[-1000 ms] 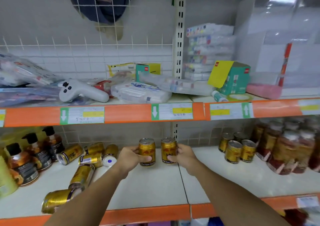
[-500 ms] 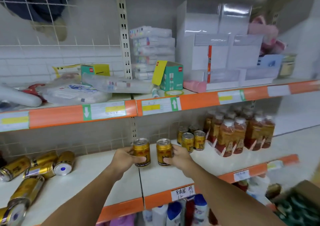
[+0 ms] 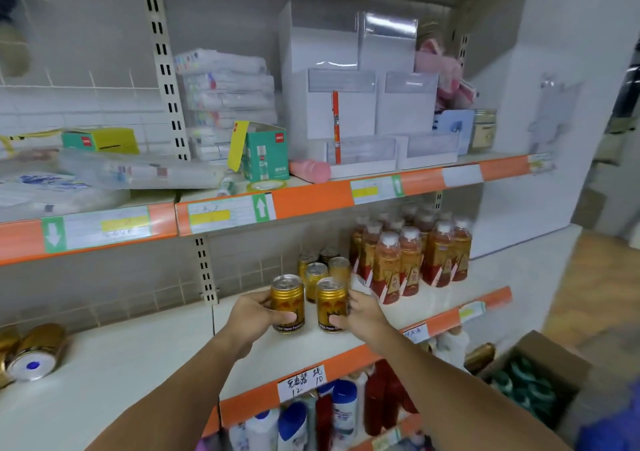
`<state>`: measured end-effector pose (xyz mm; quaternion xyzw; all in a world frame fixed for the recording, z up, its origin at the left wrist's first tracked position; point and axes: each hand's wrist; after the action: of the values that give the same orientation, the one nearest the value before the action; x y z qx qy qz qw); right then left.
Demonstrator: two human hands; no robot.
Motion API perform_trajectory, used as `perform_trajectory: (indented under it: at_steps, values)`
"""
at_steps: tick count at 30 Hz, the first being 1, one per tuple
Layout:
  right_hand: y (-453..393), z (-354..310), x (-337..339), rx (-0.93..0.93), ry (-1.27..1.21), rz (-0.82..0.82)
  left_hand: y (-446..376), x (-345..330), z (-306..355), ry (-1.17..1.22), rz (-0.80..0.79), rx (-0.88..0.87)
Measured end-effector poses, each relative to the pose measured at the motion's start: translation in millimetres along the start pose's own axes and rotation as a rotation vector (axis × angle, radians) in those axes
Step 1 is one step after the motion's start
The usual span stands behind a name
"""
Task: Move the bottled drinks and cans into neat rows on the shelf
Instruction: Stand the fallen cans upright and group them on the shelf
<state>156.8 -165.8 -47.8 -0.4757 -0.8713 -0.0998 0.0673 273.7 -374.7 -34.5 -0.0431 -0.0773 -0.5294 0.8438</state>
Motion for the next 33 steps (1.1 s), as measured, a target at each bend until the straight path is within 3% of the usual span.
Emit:
perform_trajectory:
  at_steps: [10, 22, 33]
  values:
    - [-6, 18, 41, -0.043, -0.031, 0.075, -27, -46, 3, -0.004, -0.084, 0.017]
    - [-34, 13, 46, -0.067, -0.038, 0.119, -72, -51, 2, -0.026, -0.184, 0.025]
    - [-64, 25, 60, -0.065, 0.091, 0.091, -86, -62, -4, -0.037, -0.133, 0.021]
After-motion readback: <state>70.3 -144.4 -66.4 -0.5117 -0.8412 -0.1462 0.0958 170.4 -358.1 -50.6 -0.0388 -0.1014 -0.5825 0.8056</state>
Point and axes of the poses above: each hand's wrist, its own y-axis away from the middle knuckle, its own x-axis out of the back of the hand, z = x × y, and after that the axes turned 4 degrees about -x, right-handed
